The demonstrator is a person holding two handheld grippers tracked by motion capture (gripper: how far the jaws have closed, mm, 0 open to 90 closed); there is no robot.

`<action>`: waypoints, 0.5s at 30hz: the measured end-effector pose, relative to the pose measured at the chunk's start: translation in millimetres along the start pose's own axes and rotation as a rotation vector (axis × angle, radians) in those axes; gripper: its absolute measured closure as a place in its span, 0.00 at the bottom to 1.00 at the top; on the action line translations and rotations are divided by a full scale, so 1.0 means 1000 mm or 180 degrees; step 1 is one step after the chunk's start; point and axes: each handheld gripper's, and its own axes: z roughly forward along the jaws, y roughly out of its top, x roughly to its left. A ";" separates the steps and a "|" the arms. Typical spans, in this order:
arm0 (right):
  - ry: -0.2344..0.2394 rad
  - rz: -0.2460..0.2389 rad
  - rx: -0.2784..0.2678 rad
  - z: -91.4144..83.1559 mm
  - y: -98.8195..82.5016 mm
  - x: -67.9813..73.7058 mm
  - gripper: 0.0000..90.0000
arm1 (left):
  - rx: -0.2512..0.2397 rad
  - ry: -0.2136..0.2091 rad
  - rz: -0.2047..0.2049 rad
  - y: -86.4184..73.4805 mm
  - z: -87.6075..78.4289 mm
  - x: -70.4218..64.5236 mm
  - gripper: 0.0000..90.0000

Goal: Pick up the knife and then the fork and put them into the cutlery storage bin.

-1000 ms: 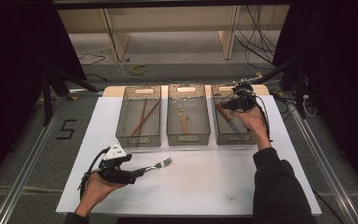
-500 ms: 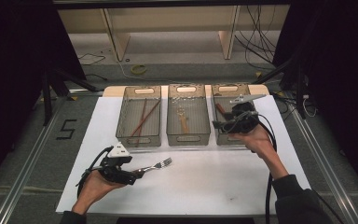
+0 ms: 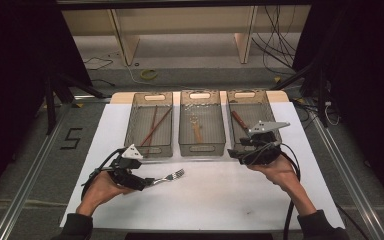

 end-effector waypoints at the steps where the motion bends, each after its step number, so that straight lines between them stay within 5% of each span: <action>1: 0.0010 -0.0007 -0.0015 -0.001 -0.002 0.002 0.41 | 0.0023 -0.0003 0.0018 0.002 0.000 0.000 0.27; 15: 0.0119 -0.0082 0.0054 0.000 -0.018 0.018 0.41 | 0.0333 0.0014 0.0039 -0.007 -0.001 0.004 0.31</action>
